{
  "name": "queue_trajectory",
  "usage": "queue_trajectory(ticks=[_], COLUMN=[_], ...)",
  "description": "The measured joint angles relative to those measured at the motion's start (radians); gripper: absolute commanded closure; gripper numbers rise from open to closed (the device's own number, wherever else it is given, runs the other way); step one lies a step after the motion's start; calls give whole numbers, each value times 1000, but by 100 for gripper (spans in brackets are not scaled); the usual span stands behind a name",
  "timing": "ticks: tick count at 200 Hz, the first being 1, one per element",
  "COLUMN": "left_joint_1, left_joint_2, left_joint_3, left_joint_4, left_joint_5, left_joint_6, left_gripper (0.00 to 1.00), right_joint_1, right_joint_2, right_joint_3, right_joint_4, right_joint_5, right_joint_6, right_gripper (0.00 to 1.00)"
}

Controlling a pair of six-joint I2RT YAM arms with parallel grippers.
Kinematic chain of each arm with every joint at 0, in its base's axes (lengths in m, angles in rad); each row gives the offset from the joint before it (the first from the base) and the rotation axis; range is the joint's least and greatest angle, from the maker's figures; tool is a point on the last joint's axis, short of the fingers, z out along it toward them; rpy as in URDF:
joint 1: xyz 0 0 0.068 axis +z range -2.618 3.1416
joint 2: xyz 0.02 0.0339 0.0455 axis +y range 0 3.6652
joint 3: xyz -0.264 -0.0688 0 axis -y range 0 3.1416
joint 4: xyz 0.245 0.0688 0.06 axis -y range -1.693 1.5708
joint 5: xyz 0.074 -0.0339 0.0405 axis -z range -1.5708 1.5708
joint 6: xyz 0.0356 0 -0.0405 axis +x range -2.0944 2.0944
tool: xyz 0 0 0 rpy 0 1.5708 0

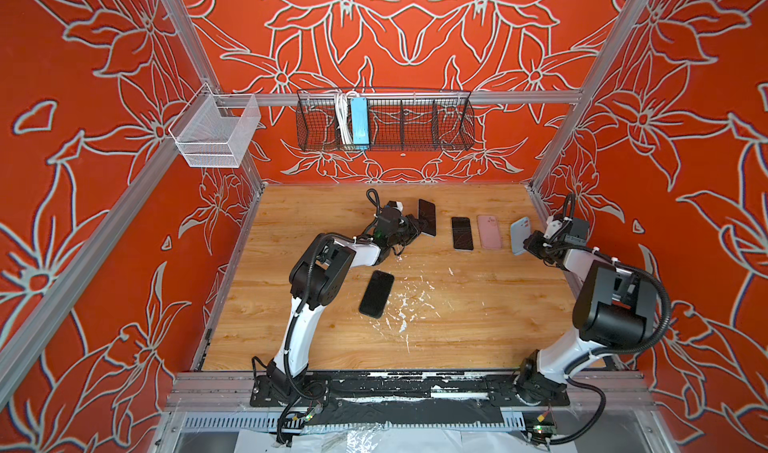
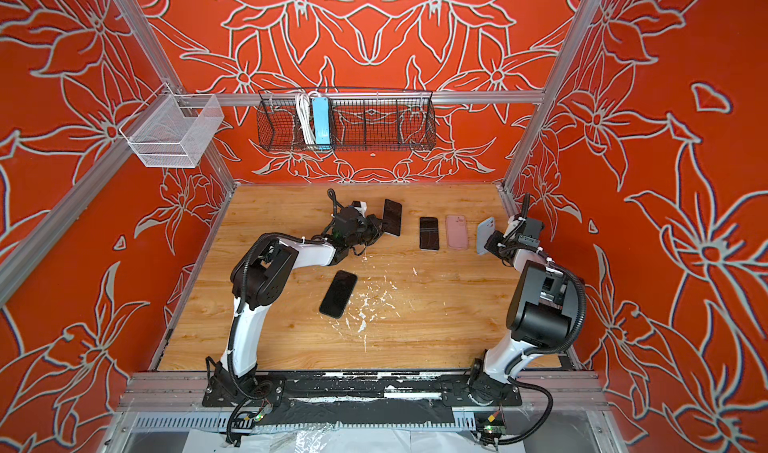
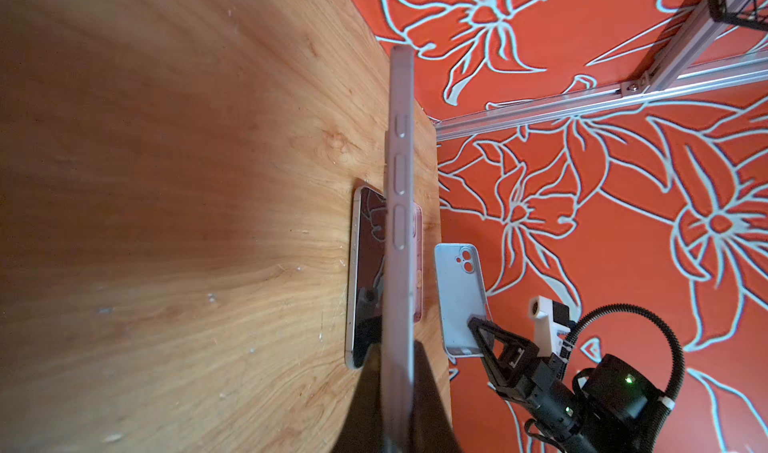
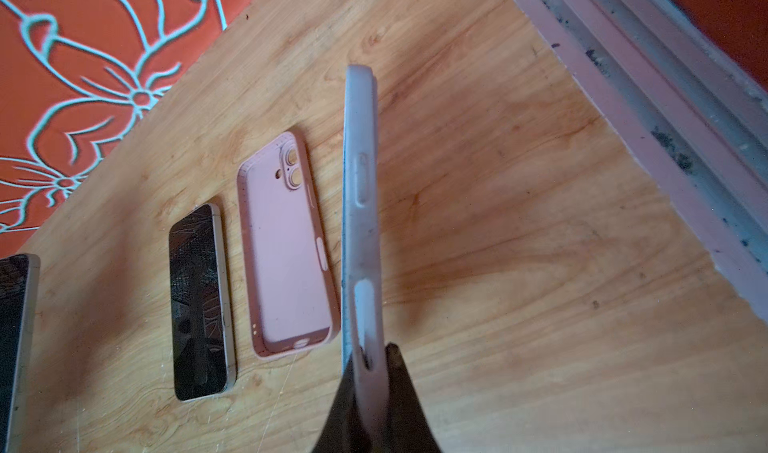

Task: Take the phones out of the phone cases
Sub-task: 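Set the white case down with the right gripper while the left holds the phone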

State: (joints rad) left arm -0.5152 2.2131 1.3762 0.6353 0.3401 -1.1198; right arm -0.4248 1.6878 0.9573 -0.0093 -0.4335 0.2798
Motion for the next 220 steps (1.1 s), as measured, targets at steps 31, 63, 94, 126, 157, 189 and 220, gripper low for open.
queue_trajectory(ticks=[31, 63, 94, 126, 157, 189, 220], left_joint_1=[0, 0, 0, 0, 0, 0, 0], left_joint_2=[14, 14, 15, 16, 15, 16, 17], left_joint_3=[42, 51, 51, 51, 51, 51, 51], left_joint_4=[-17, -27, -33, -39, -42, -46, -51], left_joint_5=[2, 2, 3, 7, 13, 18, 21], left_joint_6=[1, 4, 4, 0, -4, -5, -4], left_gripper=[100, 100, 100, 100, 100, 100, 100], right_joint_1=[-3, -6, -6, -6, -6, -5, 18], right_joint_2=[63, 100, 137, 170, 190, 192, 169], right_joint_3=[36, 68, 104, 152, 184, 190, 172], right_joint_4=[45, 51, 43, -4, -48, -70, -72], right_joint_5=[-24, -38, -41, -37, -18, 17, 72], right_joint_6=[6, 16, 26, 23, 23, 23, 16], right_gripper=[99, 92, 65, 62, 61, 60, 58])
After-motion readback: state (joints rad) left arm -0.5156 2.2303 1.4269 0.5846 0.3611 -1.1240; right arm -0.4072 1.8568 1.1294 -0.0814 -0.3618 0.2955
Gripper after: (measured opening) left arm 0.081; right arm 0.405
